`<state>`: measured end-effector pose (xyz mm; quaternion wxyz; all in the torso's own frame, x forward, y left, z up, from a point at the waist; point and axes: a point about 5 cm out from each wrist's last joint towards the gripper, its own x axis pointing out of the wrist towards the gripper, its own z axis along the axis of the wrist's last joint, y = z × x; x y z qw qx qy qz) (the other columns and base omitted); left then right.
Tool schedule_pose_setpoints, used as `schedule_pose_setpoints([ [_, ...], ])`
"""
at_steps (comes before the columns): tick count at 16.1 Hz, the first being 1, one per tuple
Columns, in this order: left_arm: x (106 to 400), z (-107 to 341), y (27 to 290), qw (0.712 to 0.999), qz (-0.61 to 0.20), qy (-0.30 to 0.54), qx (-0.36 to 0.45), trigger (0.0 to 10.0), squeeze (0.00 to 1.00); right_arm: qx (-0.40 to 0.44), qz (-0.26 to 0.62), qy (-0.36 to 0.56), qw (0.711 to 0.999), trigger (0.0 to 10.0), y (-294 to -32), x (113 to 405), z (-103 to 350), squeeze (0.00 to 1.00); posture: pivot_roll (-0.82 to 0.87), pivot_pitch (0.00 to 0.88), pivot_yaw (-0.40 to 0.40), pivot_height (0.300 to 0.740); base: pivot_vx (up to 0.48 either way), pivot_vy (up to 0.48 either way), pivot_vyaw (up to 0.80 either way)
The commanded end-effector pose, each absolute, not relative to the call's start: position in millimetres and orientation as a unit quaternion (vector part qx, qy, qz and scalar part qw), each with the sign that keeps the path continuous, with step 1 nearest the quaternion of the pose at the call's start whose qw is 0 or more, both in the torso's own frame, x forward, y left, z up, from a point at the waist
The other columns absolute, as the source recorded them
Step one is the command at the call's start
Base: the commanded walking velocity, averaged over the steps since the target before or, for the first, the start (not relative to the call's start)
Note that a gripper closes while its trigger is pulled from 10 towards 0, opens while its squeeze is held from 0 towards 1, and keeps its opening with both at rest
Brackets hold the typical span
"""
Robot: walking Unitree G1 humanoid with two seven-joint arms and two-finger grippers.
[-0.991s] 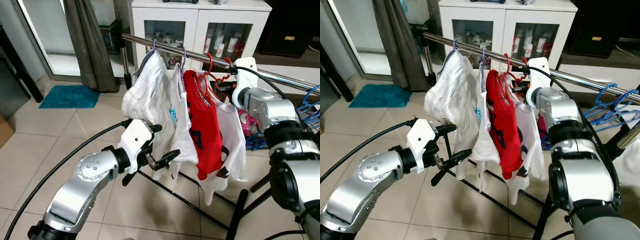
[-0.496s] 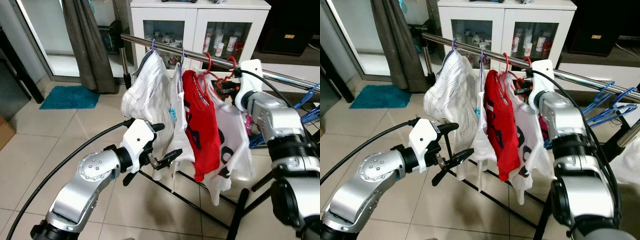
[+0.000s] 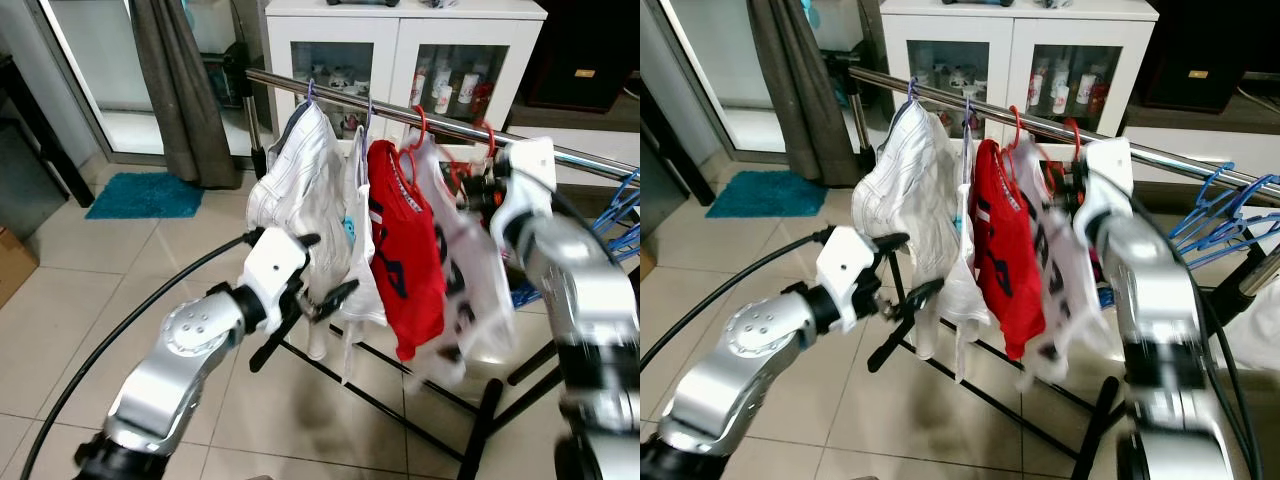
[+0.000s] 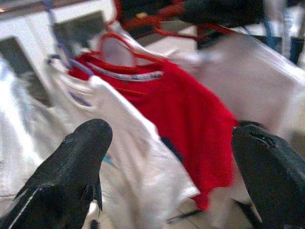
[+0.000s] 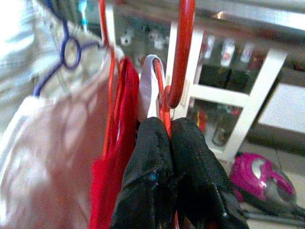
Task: Hang hanger
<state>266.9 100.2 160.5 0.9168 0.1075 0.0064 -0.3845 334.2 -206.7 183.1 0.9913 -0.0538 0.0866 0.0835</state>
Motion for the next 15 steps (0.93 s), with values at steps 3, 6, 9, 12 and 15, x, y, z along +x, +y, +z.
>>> schedule_pose_setpoints([
  [3,280,160,109,0.949,-0.302,0.01,0.085,10.0,0.0,-0.068,0.09,0.091,0.989,0.0,-203,307,179,0.0,0.0,0.0,0.06,0.74,0.0,0.0,0.0],
  [6,278,155,108,0.959,-0.272,0.009,0.073,10.0,0.0,-0.077,0.053,0.08,0.992,10.0,-207,287,173,0.0,-0.01,0.0,0.035,0.74,0.0,0.0,0.0],
  [9,272,151,107,0.962,-0.264,0.011,0.069,10.0,0.0,-0.069,0.01,0.083,0.994,10.0,-209,270,162,0.0,-0.01,0.006,0.025,0.74,0.0,0.0,0.0],
  [12,271,152,108,0.962,-0.262,0.01,0.073,10.0,0.0,-0.059,0.006,0.101,0.993,10.0,-200,257,148,0.0,0.0,0.014,0.031,0.74,-0.265,0.0,0.0],
  [15,269,147,116,0.966,-0.244,0.017,0.079,10.0,0.0,-0.06,-0.004,0.093,0.994,10.0,-200,251,143,0.0,0.0,0.018,0.029,0.74,-0.285,0.0,0.0],
])
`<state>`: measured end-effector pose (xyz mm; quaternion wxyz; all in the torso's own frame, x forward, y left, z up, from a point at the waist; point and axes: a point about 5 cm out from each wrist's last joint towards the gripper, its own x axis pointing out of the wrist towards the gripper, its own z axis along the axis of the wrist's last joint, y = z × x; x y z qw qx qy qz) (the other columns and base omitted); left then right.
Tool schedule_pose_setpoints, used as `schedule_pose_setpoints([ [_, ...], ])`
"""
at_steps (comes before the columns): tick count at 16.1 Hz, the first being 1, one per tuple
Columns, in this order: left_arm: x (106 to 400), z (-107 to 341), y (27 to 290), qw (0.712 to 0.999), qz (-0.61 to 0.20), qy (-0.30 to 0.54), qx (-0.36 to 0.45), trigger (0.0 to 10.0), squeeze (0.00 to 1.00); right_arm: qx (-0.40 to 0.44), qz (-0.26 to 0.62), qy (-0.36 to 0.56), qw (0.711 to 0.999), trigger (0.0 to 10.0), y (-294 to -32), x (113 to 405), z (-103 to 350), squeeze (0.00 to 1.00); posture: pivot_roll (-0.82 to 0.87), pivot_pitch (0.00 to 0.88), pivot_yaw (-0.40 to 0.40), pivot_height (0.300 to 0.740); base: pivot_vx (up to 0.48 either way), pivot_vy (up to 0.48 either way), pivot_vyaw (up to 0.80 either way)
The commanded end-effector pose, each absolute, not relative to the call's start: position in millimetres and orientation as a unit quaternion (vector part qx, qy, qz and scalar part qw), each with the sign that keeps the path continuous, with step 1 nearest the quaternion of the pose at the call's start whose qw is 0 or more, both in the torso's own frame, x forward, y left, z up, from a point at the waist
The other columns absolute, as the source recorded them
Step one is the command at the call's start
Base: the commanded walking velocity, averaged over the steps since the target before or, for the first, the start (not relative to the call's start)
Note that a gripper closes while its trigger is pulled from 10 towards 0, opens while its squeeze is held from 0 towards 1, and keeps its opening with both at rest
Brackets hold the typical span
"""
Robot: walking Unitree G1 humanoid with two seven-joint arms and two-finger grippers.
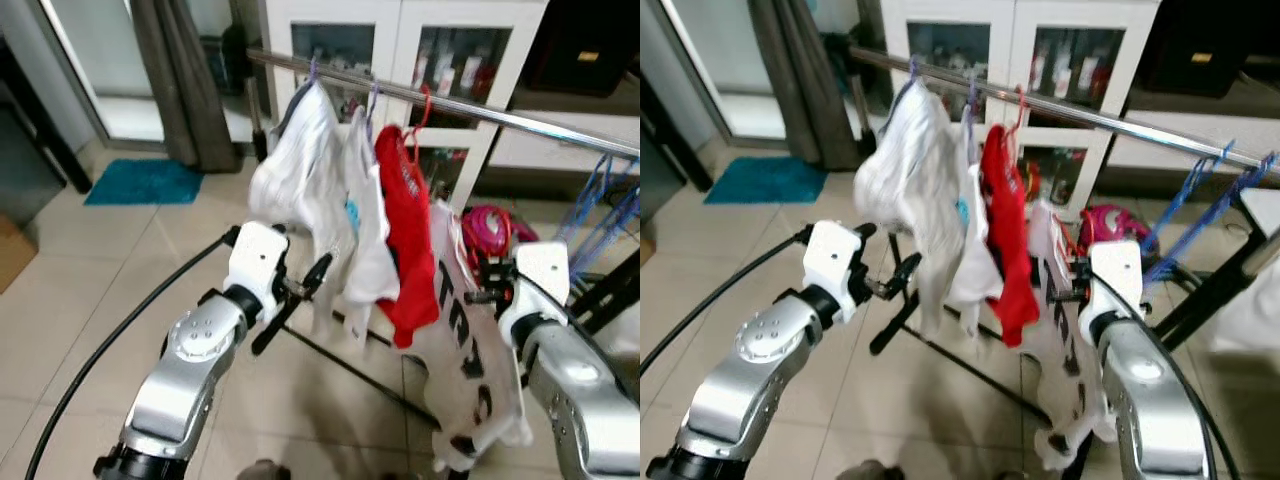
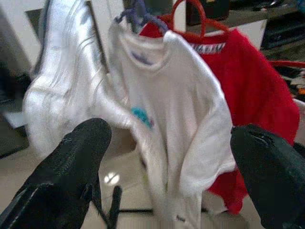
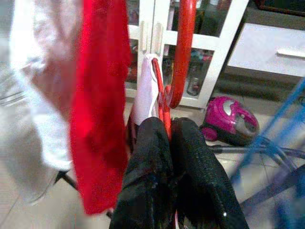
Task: Hang hanger
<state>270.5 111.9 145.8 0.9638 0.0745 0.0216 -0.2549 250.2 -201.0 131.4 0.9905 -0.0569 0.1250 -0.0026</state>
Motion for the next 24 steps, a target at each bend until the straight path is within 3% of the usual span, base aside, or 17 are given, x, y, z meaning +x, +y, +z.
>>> schedule_pose_setpoints([
  [1,269,147,117,0.968,-0.238,0.017,0.078,10.0,0.0,-0.062,-0.006,0.095,0.994,10.0,-200,251,141,0.0,0.0,0.019,0.027,0.74,-0.289,0.0,0.0],
  [10,267,149,117,0.965,-0.251,0.011,0.077,10.0,0.0,-0.063,0.01,0.098,0.993,10.0,-203,254,145,0.0,0.0,0.017,0.005,0.74,-0.055,0.0,0.0],
  [11,265,149,117,0.96,-0.265,0.013,0.086,10.0,0.0,-0.06,0.018,0.114,0.992,1.7,-205,252,143,0.0,0.0,0.017,0.006,0.74,0.0,0.0,0.0],
  [12,265,150,117,0.955,-0.28,0.013,0.096,10.0,0.0,-0.098,0.049,0.136,0.985,0.0,-210,249,141,0.0,0.0,0.018,0.01,0.74,0.0,0.0,0.0],
  [15,263,153,117,0.945,-0.313,0.016,0.088,10.0,0.0,-0.159,0.106,0.154,0.969,0.0,-217,244,142,0.0,0.0,0.018,0.015,0.74,0.0,0.0,0.0],
  [18,256,155,117,0.927,-0.361,0.022,0.099,10.0,0.0,-0.22,0.245,0.14,0.934,0.0,-211,234,155,0.0,0.0,0.017,0.025,0.74,0.0,0.0,0.0],
  [19,262,157,116,0.936,-0.341,0.021,0.085,10.0,1.0,-0.202,0.276,0.116,0.933,0.0,-199,235,160,0.0,0.01,0.017,0.019,0.74,0.0,0.0,0.0],
  [24,278,159,98,0.95,-0.303,0.038,0.065,10.0,1.0,-0.126,0.343,0.033,0.93,0.0,-152,241,177,0.0,0.01,0.015,0.015,0.74,0.0,0.0,0.0],
])
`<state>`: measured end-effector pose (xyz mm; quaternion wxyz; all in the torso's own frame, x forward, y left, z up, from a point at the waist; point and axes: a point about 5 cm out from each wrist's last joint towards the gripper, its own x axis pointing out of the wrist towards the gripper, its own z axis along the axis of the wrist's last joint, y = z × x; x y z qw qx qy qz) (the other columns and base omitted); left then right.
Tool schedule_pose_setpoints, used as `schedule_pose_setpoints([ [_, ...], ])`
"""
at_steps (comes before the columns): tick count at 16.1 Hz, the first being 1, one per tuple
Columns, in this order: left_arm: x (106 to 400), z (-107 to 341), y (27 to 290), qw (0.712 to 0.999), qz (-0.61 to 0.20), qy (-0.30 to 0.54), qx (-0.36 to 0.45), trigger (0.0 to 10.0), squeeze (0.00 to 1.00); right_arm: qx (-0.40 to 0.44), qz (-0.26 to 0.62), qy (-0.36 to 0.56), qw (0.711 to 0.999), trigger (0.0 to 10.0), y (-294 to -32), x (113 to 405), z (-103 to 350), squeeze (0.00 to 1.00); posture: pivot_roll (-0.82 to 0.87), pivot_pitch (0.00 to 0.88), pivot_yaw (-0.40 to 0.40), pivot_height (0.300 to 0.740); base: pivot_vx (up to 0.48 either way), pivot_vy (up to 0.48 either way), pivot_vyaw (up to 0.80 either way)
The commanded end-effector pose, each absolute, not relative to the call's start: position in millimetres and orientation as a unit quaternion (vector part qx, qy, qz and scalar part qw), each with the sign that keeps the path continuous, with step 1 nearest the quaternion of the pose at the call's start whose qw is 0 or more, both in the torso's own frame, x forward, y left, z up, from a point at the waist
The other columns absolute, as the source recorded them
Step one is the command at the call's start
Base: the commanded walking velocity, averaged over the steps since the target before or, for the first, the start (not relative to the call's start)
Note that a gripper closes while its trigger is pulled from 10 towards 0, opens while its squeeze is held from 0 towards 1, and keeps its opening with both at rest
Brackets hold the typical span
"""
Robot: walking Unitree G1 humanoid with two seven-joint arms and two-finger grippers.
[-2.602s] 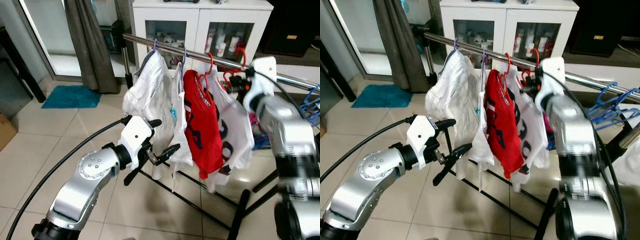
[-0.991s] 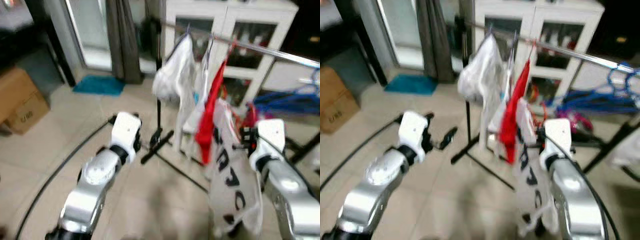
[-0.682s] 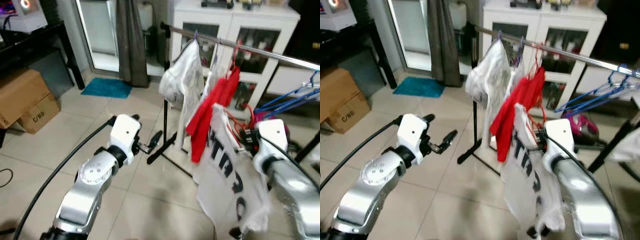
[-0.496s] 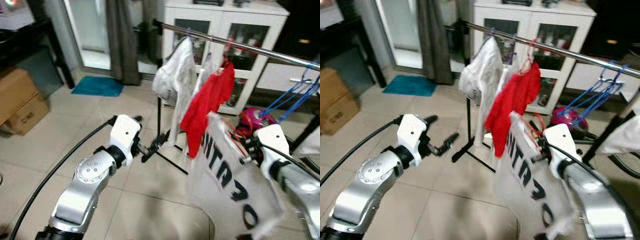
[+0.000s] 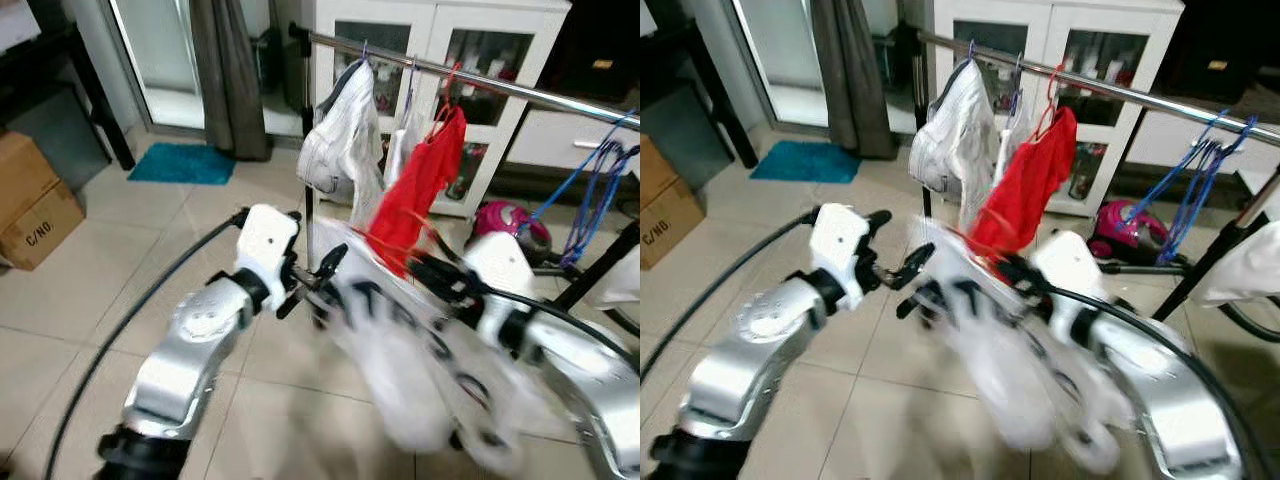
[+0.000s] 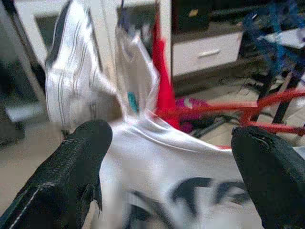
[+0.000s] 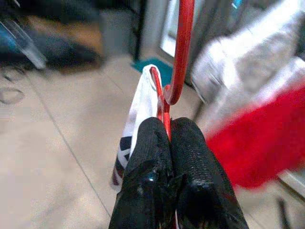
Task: Hang hanger
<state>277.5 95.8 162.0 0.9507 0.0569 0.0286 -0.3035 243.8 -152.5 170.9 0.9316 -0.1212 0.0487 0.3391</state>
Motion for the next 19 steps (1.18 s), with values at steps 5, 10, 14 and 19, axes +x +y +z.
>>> schedule_pose_setpoints([
  [5,295,158,100,0.977,-0.18,0.041,0.106,10.0,0.05,-0.082,0.34,-0.019,0.937,0.0,-129,254,188,0.0,0.01,0.004,0.008,0.74,0.0,0.0,0.0],
  [10,303,168,99,0.986,-0.139,0.006,0.089,10.0,0.0,-0.039,0.335,-0.044,0.94,0.0,-119,263,197,0.0,0.01,0.0,-0.006,0.74,0.0,0.0,0.0],
  [14,305,173,83,0.98,-0.185,-0.014,0.079,10.0,0.0,-0.032,0.334,-0.05,0.941,0.0,-121,265,198,0.0,0.0,0.0,-0.002,0.74,0.0,0.0,0.0],
  [19,305,180,80,0.973,-0.221,-0.044,0.042,10.0,0.0,-0.027,0.329,-0.052,0.942,0.0,-128,268,200,0.0,0.0,0.0,-0.014,0.74,0.0,0.0,0.0],
])
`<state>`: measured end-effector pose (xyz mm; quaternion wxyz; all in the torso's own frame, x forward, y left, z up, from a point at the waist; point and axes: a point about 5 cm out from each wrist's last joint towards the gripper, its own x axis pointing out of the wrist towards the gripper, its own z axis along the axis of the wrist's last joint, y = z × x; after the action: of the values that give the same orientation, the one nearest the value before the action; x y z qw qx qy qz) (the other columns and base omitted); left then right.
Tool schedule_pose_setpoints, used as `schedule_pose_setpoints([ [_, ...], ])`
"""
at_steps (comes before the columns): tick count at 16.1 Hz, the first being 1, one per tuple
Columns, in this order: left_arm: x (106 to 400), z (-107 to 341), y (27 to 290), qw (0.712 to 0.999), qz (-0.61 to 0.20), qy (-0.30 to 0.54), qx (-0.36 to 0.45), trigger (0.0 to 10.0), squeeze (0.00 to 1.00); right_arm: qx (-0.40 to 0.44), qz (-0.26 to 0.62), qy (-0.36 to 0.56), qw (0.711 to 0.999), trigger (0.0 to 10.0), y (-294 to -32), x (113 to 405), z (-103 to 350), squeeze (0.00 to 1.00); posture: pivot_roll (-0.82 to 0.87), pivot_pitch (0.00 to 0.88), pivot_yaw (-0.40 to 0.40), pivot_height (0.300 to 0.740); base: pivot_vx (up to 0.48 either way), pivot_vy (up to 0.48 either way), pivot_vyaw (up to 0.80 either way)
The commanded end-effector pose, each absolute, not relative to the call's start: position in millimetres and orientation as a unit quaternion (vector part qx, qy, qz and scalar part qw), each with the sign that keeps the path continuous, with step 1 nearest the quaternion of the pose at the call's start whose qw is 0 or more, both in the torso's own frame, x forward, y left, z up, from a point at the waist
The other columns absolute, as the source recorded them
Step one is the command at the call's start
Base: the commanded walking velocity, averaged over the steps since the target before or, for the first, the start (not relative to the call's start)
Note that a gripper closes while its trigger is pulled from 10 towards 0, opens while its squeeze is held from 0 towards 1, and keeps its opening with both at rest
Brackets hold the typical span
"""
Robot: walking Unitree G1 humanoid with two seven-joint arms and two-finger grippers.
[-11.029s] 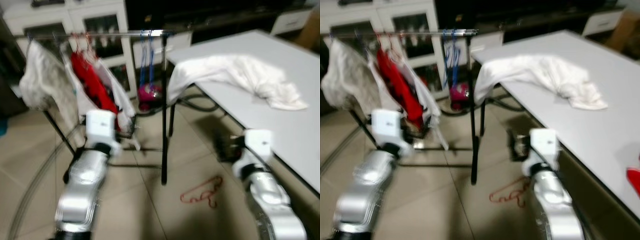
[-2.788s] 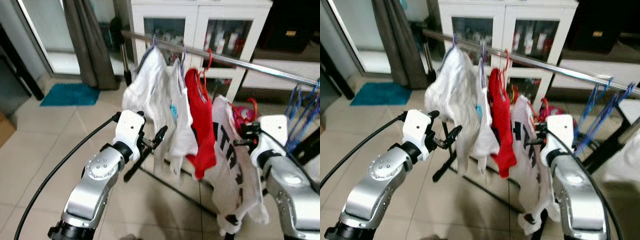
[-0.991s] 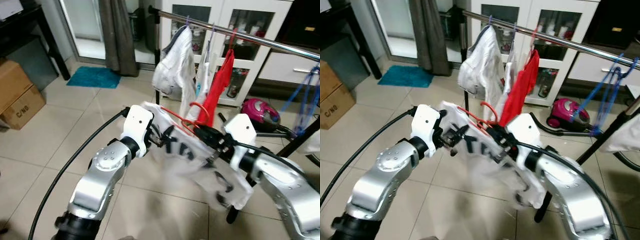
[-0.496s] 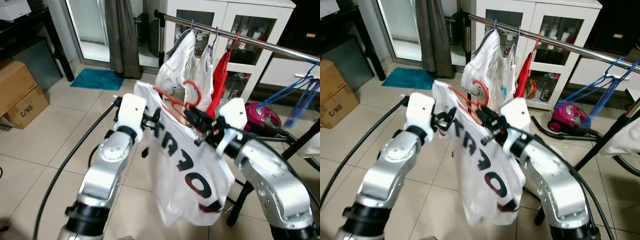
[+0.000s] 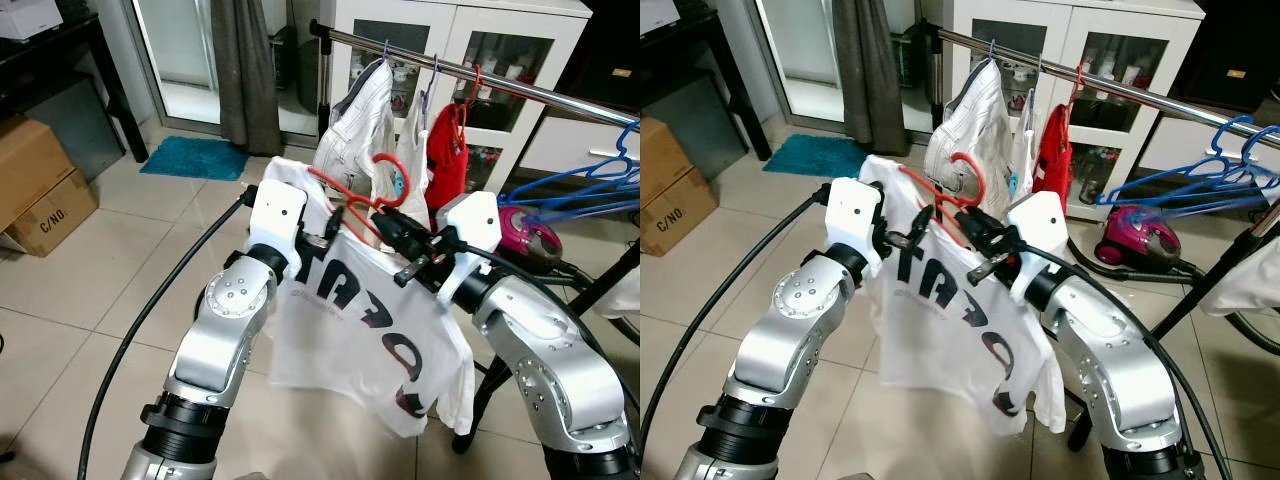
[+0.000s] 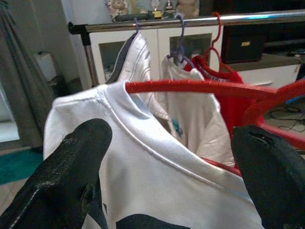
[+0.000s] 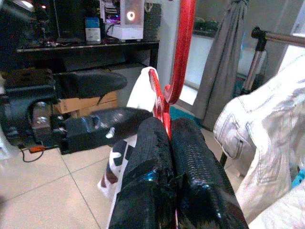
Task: Hang hanger
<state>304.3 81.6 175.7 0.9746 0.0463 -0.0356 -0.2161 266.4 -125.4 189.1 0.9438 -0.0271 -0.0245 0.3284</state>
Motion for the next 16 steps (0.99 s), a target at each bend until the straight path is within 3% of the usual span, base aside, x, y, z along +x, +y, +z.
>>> schedule_pose_setpoints([
  [1,308,176,85,0.977,-0.202,-0.034,0.051,10.0,0.0,-0.026,0.332,-0.054,0.941,0.0,-128,268,200,0.0,0.0,0.0,-0.017,0.74,0.0,0.0,0.0],
  [3,320,166,100,0.987,-0.14,-0.014,0.077,10.0,0.0,-0.015,0.338,-0.064,0.939,0.0,-130,268,203,0.0,0.0,0.0,-0.017,0.74,0.0,0.0,0.0],
  [7,329,165,111,0.991,-0.11,-0.023,0.077,10.0,0.0,-0.008,0.335,-0.072,0.939,0.0,-136,268,206,0.0,0.0,0.0,-0.019,0.74,0.0,0.0,0.0],
  [9,331,167,104,0.987,-0.144,-0.037,0.065,10.0,0.0,-0.006,0.333,-0.073,0.94,0.0,-137,268,207,0.0,0.0,0.003,-0.023,0.74,0.0,0.0,0.0],
  [12,323,175,73,0.96,-0.269,-0.059,0.044,10.0,0.0,-0.005,0.333,-0.074,0.94,0.0,-140,269,207,0.0,-0.01,0.001,-0.019,0.74,0.0,0.0,0.0],
  [14,323,176,64,0.954,-0.289,-0.062,0.049,10.0,0.0,-0.005,0.333,-0.075,0.94,0.0,-140,269,208,0.0,-0.01,0.0,-0.017,0.74,0.0,0.0,0.0],
  [16,333,176,66,0.961,-0.259,-0.063,0.069,10.0,0.0,-0.003,0.338,-0.078,0.938,0.0,-140,270,208,0.0,-0.01,0.0,-0.015,0.74,0.0,0.0,0.0],
])
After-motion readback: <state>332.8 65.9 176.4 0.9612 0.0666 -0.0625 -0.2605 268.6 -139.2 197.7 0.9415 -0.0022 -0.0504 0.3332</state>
